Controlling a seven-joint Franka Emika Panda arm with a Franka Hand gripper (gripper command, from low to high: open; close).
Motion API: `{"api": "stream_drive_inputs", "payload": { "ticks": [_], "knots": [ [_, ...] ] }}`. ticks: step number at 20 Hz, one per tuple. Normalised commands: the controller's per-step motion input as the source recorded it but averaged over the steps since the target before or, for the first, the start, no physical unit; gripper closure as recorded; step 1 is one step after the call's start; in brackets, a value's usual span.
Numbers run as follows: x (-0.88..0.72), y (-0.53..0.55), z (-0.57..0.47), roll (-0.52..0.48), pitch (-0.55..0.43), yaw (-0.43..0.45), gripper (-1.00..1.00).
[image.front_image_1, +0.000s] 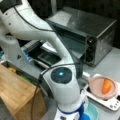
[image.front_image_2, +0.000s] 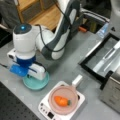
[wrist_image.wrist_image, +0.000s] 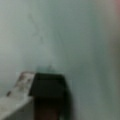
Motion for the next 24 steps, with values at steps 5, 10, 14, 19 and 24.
{"api": "stream_drive_inputs", "payload": {
  "ticks": [5,10,14,19,24],
  "knots": [
    [-0.09,-0.16,0.35,0.116,0.104,-0.007,1.00],
    [0.02,-0.09,0.48,0.128,0.129,-0.021,1.00],
    [0.18,0.01,0.48,0.138,0.137,-0.043,1.00],
    [0.26,0.15,0.44,0.191,0.148,-0.088,1.00],
    [0.19,0.30,0.36,0.258,0.144,-0.143,1.00]
  ]
}}
